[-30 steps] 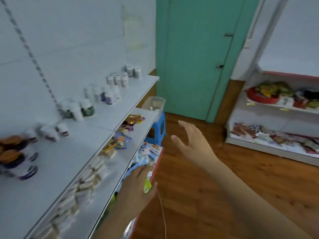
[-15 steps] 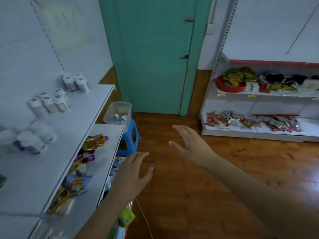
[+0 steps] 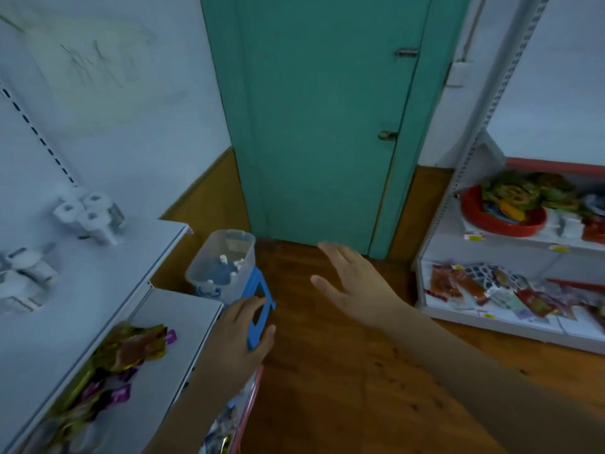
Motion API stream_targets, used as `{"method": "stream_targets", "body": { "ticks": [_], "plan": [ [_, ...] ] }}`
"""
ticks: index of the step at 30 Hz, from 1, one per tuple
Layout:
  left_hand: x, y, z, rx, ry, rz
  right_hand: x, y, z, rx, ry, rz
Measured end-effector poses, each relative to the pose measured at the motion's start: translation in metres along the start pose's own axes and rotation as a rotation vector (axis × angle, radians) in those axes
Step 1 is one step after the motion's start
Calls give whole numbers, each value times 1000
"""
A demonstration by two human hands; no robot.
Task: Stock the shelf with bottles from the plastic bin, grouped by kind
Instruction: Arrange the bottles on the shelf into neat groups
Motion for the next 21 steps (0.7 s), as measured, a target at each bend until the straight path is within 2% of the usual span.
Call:
{"method": "stream_targets", "body": {
  "ticks": [4,11,14,17,21],
  "plan": [
    [-9,-17,62,73,34,52,9,29,80,49,-41,2],
    [-37,-82,143,186,33,30,-21,52,208,79,-150,30],
    [-45,-131,184,226,9,7,-44,43,277,102,-153,68],
    [-50,-192,228,304,33,-25,-77,24,356,126,-211,71],
    [-53,-240,263,400,89,-57,-105,1,432,169,-266,50]
  ]
}}
Point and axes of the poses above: each hand's wrist, its own z-axis towards the middle knuckle, its own x-axis out of the back of the hand, y = z × x, the point moved 1 cm from there along z, towards the middle knuckle, and after that the axes turned 8 degrees about -x, right-handed, at the moved point
